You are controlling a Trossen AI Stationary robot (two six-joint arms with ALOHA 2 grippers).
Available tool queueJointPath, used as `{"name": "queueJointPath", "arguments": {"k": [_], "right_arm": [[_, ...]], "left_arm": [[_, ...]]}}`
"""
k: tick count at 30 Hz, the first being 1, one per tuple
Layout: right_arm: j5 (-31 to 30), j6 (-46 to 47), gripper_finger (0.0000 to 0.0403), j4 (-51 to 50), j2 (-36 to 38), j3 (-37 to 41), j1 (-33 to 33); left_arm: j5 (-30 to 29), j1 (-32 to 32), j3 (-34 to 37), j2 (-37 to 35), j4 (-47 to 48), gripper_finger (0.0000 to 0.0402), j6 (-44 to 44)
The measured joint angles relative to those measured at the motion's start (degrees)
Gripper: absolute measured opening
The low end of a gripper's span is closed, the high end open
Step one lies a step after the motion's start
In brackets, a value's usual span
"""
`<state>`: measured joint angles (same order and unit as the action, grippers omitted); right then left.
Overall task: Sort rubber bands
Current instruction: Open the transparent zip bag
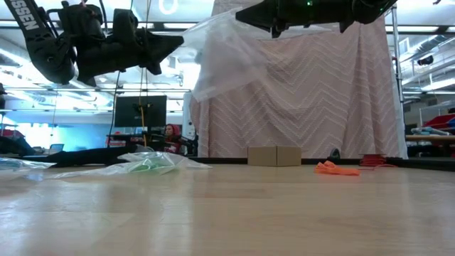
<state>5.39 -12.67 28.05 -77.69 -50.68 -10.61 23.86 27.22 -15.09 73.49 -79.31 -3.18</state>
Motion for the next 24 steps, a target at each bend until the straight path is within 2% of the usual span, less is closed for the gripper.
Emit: {"name": "queueJointPath", "arguments": {"k": [7, 13, 17, 24], "right_arm": [[0.0, 0.1, 0.0, -0.4, 0.0, 0.0, 0.1], [0.0, 1.2, 0.0, -2.6, -0.2, 0.0, 0.1], [0.0, 1.7, 0.0, -1.0, -2.3, -0.1, 0.5], [-1.5, 1.7, 0.0, 3.2, -9.1, -0.1, 0.5]], "left_arm": [[-1.2, -1.5, -0.3, 0.0, 1.7, 0.0005, 0.0], [-1.5, -3.0, -4.6, 0.0, 7.8, 0.0004, 0.1], [-1.5, -3.7, -7.5, 0.3, 15.2, 0.0004, 1.1], [-2.9, -5.6, -8.8, 4.4, 15.0, 0.0004, 1.0]]}}
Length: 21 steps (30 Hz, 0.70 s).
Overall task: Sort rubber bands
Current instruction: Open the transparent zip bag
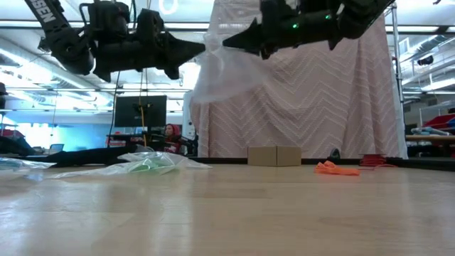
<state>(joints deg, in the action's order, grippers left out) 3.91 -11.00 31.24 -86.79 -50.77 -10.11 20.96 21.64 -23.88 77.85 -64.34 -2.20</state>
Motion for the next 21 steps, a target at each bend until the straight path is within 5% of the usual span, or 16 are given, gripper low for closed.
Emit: {"name": "queueJointPath", "arguments": {"k": [12, 21], "right_arm": [[-0.9, 0.9, 0.0, 1.1, -2.3, 0.0, -0.1], [-0.9, 0.9, 0.0, 1.2, -2.3, 0.0, -0.1]], "left_arm": [[-2.3, -0.4, -0.2, 7.6, -13.5, 0.0005, -4.1], [-0.9, -0.4, -3.8, 13.9, -15.1, 0.0005, -8.9]]}}
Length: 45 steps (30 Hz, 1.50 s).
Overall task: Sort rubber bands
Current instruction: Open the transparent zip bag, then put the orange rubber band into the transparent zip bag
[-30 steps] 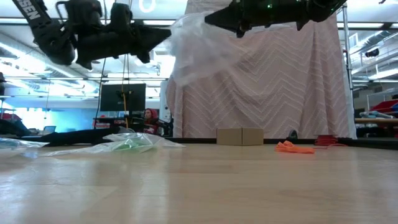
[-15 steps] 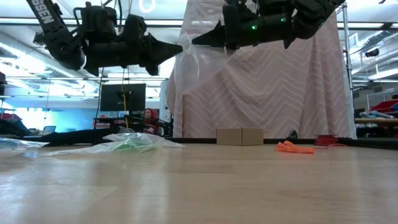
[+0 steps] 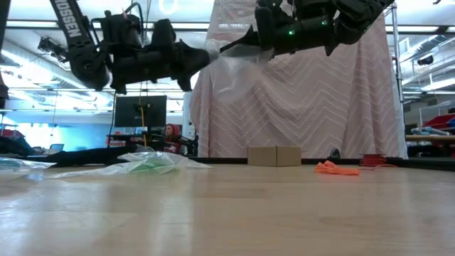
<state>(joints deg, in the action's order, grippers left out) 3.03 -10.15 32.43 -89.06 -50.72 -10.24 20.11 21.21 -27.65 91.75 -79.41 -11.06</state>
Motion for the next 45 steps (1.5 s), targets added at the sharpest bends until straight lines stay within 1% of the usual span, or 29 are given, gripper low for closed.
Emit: {"name": "queueJointPath", "arguments": {"k": [6, 10, 14, 19, 24, 27, 32, 35, 38, 42, 45], "right_arm": [[-0.1, -0.4, 0.0, -0.8, 0.0, 0.0, -0.1], [-0.3, -0.5, 0.0, -1.2, 0.0, 0.0, -0.5], [-0.7, -0.5, 0.0, -0.6, 0.0, 0.1, -0.6], [-1.2, 0.1, 0.0, -1.1, 0.0, 0.2, -0.7], [-2.9, 1.6, 0.0005, -6.0, 0.2, 0.0, -0.7], [-5.8, 1.3, 0.0027, -10.6, 0.2, 0.0, -0.4], [-9.8, 1.9, 0.0097, -16.9, 1.2, 0.0, -0.4], [-10.0, 4.6, 0.0138, -22.0, 1.6, 0.0, -0.4], [-9.7, 8.3, 0.017, -28.6, 2.1, -0.1, -0.1], [-9.6, 13.6, 0.0194, -37.7, 2.7, 0.0, 0.5], [-9.3, 16.7, 0.02, -44.2, 3.1, 0.0, 0.9]], "left_arm": [[1.6, -0.8, -3.4, 1.3, -0.6, 0.0005, -2.7], [1.4, -2.3, -5.0, 1.4, 2.5, 0.0005, -2.7], [0.8, -2.8, -5.1, 1.3, 3.4, 0.0005, -2.6], [-1.5, -2.1, -4.4, 1.3, 4.1, 0.0005, -2.7], [-1.5, 0.7, -3.3, 1.3, 4.7, 0.0005, -4.7], [-1.6, 2.8, -2.3, 1.3, 4.9, 0.0005, -6.1], [-1.7, 6.0, -1.0, 1.3, 4.9, 0.0005, -7.6], [-1.4, 6.5, -0.6, 1.2, 5.1, 0.0005, -9.4], [-1.4, 6.8, -0.1, 1.2, 5.4, 0.0005, -10.3], [-1.4, 6.9, -0.1, 1.2, 7.5, 0.0005, -10.4], [-1.9, 6.9, -0.1, 1.2, 8.7, 0.0005, -10.6]]}}
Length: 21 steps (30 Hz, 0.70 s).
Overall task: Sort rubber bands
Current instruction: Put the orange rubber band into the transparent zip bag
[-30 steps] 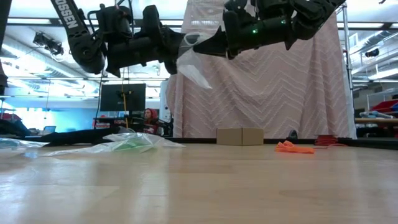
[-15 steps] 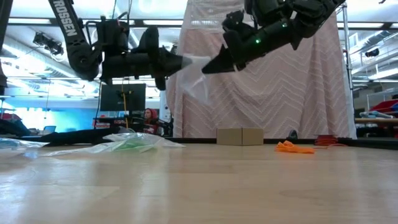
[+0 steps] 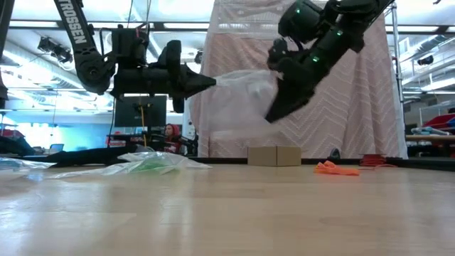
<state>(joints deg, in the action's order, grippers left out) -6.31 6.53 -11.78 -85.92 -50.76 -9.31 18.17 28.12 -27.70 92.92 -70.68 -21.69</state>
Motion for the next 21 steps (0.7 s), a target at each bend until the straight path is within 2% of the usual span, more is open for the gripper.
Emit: {"name": "queueJointPath", "arguments": {"k": [4, 9, 15, 21], "right_arm": [[3.1, 6.5, 0.0199, -10.7, 0.4, 0.0, 0.4], [6.5, 13.9, 0.0191, -19.0, 0.4, 0.0, 3.0], [2.2, 21.9, 0.0188, -22.6, 0.4, 0.0, 7.1], [-2.8, 29.2, 0.0187, -24.7, 0.1, 0.2, 8.2]], "left_arm": [[0.3, 0.0, 0.0, 0.0, 2.0, 0.0005, -1.5], [1.4, -0.1, 0.0, 0.0, 2.9, 0.0005, -2.6], [4.8, -0.2, 0.0, 0.0, 2.9, 0.0005, -4.4], [4.4, -1.0, 1.2, 0.0, 2.8, 0.0005, -4.2]]}}
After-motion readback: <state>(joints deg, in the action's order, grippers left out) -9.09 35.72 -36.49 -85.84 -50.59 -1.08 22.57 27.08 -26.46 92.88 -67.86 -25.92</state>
